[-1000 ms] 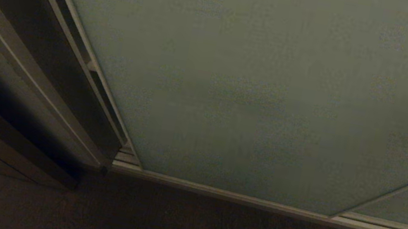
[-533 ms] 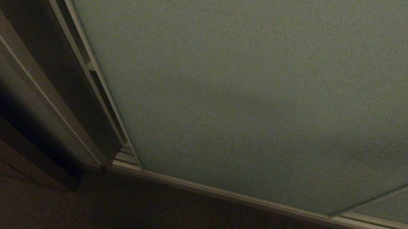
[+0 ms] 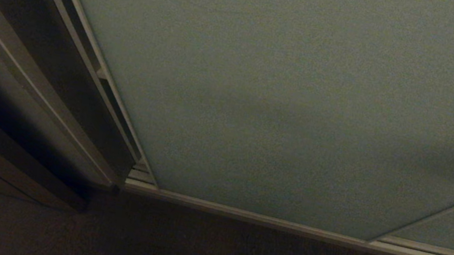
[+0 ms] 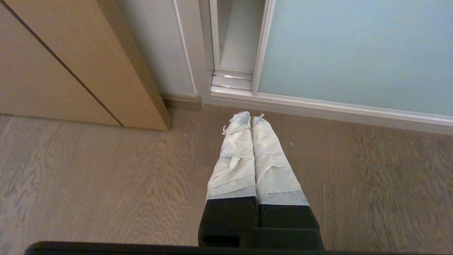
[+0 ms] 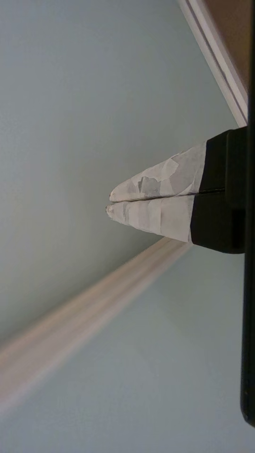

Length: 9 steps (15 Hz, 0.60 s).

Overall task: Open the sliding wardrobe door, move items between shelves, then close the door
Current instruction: Close the door

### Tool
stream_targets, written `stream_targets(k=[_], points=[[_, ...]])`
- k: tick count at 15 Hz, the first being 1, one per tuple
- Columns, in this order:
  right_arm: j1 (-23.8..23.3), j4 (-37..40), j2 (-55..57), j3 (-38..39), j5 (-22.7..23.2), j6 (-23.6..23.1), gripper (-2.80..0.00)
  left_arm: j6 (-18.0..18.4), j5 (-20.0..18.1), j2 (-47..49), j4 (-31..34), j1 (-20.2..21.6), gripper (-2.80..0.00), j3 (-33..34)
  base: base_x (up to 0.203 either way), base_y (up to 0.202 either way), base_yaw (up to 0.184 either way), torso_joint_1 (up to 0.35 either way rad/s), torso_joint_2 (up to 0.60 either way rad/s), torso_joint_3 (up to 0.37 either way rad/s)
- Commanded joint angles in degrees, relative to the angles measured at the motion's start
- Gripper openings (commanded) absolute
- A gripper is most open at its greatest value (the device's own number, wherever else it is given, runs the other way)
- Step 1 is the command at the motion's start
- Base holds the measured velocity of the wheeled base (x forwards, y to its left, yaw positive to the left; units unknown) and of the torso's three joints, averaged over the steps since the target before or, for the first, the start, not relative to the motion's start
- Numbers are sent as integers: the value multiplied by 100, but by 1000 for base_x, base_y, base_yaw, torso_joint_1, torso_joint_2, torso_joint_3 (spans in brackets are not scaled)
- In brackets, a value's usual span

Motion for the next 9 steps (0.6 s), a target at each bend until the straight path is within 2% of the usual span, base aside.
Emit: stream_targets(k=[1, 9], points=[[-141, -26, 382, -55, 235, 82, -280, -4, 0, -1, 3, 2, -280, 0, 0, 0, 0, 0, 0, 0], [-162, -29, 883, -174, 685, 291, -280, -4, 0, -1, 3, 2, -280, 0, 0, 0, 0, 0, 0, 0]])
